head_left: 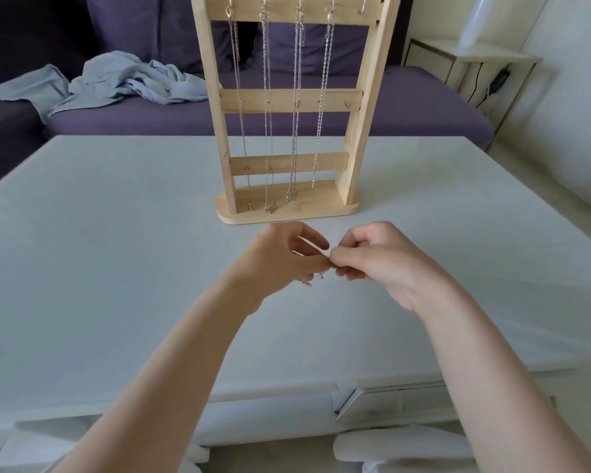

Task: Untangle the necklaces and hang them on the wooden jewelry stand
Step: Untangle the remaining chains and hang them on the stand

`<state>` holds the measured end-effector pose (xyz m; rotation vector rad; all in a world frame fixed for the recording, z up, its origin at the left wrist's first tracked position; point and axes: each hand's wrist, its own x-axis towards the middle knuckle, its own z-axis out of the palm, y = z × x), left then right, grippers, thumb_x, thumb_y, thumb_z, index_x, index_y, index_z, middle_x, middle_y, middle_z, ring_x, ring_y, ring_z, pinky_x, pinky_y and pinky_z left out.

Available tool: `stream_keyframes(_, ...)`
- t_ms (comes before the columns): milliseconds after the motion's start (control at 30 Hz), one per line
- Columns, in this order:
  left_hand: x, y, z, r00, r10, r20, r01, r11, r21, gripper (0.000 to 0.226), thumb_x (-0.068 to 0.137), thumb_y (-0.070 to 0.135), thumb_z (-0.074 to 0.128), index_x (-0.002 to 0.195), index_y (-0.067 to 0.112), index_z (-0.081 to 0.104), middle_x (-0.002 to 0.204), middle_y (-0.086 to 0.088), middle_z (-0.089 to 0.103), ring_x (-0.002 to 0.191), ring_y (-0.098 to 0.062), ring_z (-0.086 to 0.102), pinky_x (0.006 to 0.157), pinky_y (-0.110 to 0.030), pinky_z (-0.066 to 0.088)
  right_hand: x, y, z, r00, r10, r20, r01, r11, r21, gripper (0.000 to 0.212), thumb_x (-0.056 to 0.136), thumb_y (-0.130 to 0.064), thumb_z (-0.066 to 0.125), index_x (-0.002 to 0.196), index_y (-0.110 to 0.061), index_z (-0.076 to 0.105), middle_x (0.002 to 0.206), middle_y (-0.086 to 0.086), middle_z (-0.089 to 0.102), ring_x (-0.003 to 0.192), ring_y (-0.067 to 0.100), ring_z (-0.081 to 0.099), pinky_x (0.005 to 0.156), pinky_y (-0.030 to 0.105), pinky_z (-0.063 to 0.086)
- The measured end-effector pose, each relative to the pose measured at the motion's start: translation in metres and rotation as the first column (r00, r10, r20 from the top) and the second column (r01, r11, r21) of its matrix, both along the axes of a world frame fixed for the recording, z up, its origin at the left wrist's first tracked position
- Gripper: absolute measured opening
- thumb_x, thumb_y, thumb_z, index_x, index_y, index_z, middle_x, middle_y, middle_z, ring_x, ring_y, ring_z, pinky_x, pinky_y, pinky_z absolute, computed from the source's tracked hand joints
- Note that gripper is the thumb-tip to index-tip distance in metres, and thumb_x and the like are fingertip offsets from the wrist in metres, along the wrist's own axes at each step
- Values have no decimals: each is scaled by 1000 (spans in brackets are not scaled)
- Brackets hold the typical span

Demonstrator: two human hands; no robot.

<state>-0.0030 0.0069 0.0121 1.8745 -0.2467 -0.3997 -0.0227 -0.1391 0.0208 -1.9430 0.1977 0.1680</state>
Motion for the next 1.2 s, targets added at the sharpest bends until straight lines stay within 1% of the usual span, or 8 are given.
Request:
stream_keyframes(167, 0, 4, -2, 995, -12, -97, 18, 998, 63, 5, 80, 8, 71, 77, 11, 69, 64, 3, 66, 57, -9, 57, 69, -21, 53, 1, 5, -5, 1000, -16, 14, 17, 999, -36, 17, 73, 1, 64, 65, -10, 54, 58, 4, 58, 56, 15, 52, 59, 23, 44)
stream_keyframes(333, -1, 9, -1, 986, -44, -162, 53, 997, 54, 6, 81, 6, 69, 77, 11, 68, 70, -1, 63, 61, -8, 57, 59, -14, 49, 0, 3, -2, 993, 56, -101, -49, 996, 77, 17, 79, 4, 60, 83, -12, 53, 58, 1, 56, 47, 10, 49, 54, 20, 43)
stream_keyframes(467, 2, 11, 1, 985, 26, -171, -26, 1000, 5, 7, 84, 8, 66, 78, 12, 63, 71, 3, 65, 62, -2, 58, 58, -15, 48, -1, -2, 3, 977, 137, -162, -106, 976, 190, 18, 82, 8, 55, 86, -9, 53, 50, -1, 54, 47, 12, 46, 50, 21, 40)
stream_keyframes(667, 3, 9, 2, 988, 69, -139, -75, 996, -38, 10, 88, 11, 59, 80, 15, 62, 78, 4, 69, 58, 0, 58, 56, -14, 44, -1, -3, 0, 984, 135, -117, -130, 990, 50, 17, 82, 3, 50, 80, -4, 65, 59, 1, 50, 53, 12, 44, 52, 20, 36)
stream_keyframes(800, 1, 6, -2, 990, -18, -142, 27, 998, 62, 8, 85, 13, 65, 89, 14, 72, 63, 5, 55, 60, -9, 46, 60, -18, 39, 1, -7, 1, 999, 19, -38, -10, 978, 209, 23, 83, 4, 46, 70, -6, 62, 62, 3, 50, 53, 13, 44, 53, 21, 37)
stream_keyframes(900, 1, 5, -2, 990, -7, -142, 16, 998, 61, 10, 86, 17, 66, 81, 18, 74, 60, 4, 47, 59, -10, 41, 55, -16, 37, 2, -7, 2, 998, 24, -54, -7, 958, 288, 27, 83, 5, 43, 64, -7, 58, 67, 5, 53, 59, 16, 51, 56, 21, 44)
stream_keyframes(1067, 1, 3, -4, 983, 15, -184, -6, 999, 45, 6, 85, 14, 65, 79, 16, 68, 62, 5, 53, 56, -5, 50, 51, -15, 43, 2, -5, 4, 996, 16, -92, 26, 899, 437, 28, 86, 7, 43, 64, -4, 55, 69, 10, 54, 60, 17, 59, 53, 19, 48)
stream_keyframes(1200, -1, 1, -9, 974, 3, -227, 4, 1000, 29, 8, 87, 8, 62, 80, 11, 65, 69, -2, 56, 58, -10, 52, 51, -13, 46, 3, -2, 3, 994, 17, -104, 33, 884, 467, 27, 86, 8, 41, 65, -4, 54, 61, 8, 55, 57, 16, 60, 49, 17, 45)
